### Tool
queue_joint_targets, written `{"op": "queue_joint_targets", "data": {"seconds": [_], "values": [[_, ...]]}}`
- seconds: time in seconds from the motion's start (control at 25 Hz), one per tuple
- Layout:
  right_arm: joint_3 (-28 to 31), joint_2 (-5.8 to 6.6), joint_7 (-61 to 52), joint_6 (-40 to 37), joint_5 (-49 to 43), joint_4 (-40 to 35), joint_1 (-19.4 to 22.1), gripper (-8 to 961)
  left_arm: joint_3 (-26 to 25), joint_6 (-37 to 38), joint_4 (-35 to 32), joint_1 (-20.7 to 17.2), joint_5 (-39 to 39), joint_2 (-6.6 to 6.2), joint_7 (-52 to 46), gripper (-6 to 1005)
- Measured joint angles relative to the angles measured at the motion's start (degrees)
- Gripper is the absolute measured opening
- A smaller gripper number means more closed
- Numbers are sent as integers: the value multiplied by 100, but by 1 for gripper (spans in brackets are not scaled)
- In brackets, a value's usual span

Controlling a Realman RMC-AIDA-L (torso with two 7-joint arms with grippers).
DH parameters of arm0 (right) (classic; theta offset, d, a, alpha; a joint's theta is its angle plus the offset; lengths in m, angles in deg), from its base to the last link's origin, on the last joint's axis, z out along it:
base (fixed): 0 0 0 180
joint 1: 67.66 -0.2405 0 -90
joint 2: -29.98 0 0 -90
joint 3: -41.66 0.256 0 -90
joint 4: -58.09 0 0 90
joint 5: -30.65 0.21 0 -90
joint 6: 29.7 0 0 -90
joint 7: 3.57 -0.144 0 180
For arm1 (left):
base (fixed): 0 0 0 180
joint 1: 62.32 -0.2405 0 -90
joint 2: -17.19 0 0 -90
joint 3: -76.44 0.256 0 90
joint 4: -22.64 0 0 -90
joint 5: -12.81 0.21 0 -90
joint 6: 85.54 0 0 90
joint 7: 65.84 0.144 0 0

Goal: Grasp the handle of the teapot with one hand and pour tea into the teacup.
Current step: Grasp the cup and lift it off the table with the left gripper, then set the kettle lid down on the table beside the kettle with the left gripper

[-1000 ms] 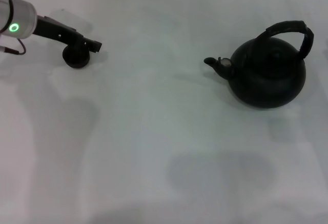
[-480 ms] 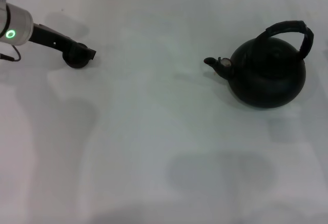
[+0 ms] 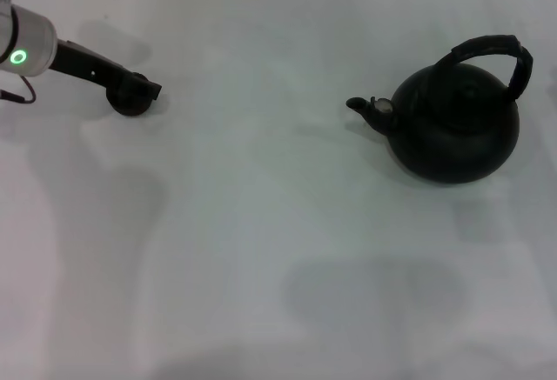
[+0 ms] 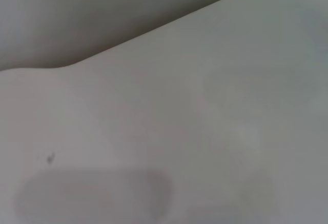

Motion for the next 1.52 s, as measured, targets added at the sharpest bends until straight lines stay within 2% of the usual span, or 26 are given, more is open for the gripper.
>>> {"op": "queue_joint_targets", "data": {"seconds": [0.04,0.12,0.56,0.8,1.24,1.52], "values": [[0,0,0,0,0,0,0,874,0,11,0,2,2,-4,0,886],[0,0,0,0,0,0,0,874,-1,20,-4,5,10,-10,-1,719],[2,0,0,0,0,0,18,874,1,176,-12,130,87,-14,-20,652],[19,0,0,0,0,0,18,873,0,309,-31,307,85,-18,-19,652],[46,2,0,0,8,33,-14,873,0,321,-870,846,408,-8,0,652],[57,9,2,3,10,31,-20,873,0,261,-1537,1062,558,5,-12,651]]}}
